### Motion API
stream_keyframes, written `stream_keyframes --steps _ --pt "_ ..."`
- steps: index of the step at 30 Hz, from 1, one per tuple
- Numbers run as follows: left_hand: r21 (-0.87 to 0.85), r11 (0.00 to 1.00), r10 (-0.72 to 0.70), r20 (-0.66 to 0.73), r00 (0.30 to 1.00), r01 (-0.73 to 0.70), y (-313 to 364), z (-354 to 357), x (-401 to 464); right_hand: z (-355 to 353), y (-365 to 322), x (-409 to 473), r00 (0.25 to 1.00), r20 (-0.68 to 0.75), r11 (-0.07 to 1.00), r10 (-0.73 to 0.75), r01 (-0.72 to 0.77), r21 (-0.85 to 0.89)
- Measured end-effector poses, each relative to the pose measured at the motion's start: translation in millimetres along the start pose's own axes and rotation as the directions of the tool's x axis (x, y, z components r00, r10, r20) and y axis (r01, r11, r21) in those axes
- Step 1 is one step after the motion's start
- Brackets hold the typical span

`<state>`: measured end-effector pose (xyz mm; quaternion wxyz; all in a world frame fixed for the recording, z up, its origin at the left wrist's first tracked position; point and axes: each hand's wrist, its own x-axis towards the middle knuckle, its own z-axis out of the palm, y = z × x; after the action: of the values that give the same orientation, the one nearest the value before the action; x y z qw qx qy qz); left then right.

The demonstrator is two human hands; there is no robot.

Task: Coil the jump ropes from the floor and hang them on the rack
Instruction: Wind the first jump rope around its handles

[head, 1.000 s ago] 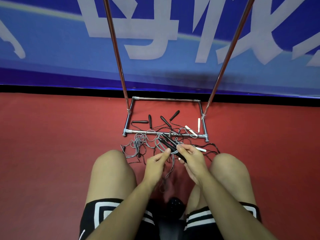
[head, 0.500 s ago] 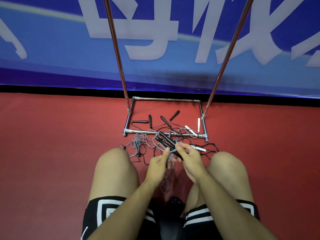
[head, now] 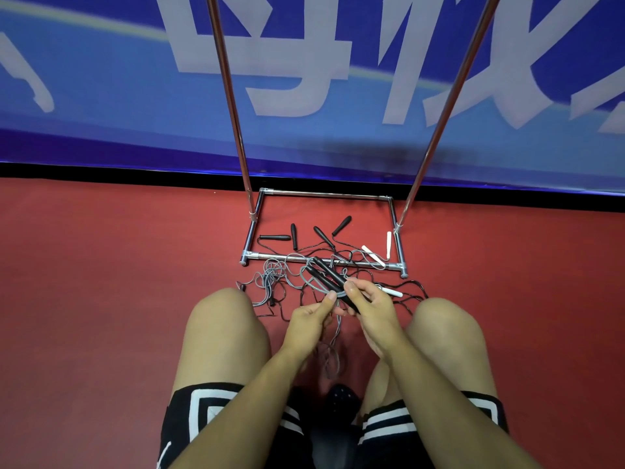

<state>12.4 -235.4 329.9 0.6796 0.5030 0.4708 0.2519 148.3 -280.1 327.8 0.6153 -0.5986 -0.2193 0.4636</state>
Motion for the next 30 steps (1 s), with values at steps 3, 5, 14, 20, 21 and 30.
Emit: stream_keyframes --steps 3,5,14,20,21,30 --pt "0.01 0.998 -0.064 0.029 0.998 0.064 -2.3 -1.1 1.4 1.3 1.5 0.7 1.0 0.015 1.0 0.009 -0.009 0.007" --pt "0.0 0.995 -0.098 0.052 0.994 0.098 0.0 0.7 -0.3 1.4 1.3 0.3 1.0 0.005 1.0 0.025 -0.025 -0.003" --pt "0.039 0.996 -0.074 -0.005 0.997 0.075 1.8 -6.6 2.8 1.9 -0.6 -5.8 0.996 0.078 0.998 0.053 -0.054 0.012" --pt "0.156 0.986 -0.054 0.011 0.998 0.051 -0.8 -13.5 7.4 -6.5 -2.0 -3.6 0.961 0.26 0.994 0.089 -0.069 -0.085" --pt "0.186 0.982 -0.05 0.027 0.998 0.044 -0.2 -14.0 7.1 -7.9 -1.9 -4.5 0.95 0.29 0.989 0.117 -0.086 -0.117" --pt "0.245 0.966 -0.085 0.021 0.996 0.077 6.0 -20.0 3.9 -12.2 5.4 -1.9 0.96 0.249 0.953 0.127 -0.049 -0.298"
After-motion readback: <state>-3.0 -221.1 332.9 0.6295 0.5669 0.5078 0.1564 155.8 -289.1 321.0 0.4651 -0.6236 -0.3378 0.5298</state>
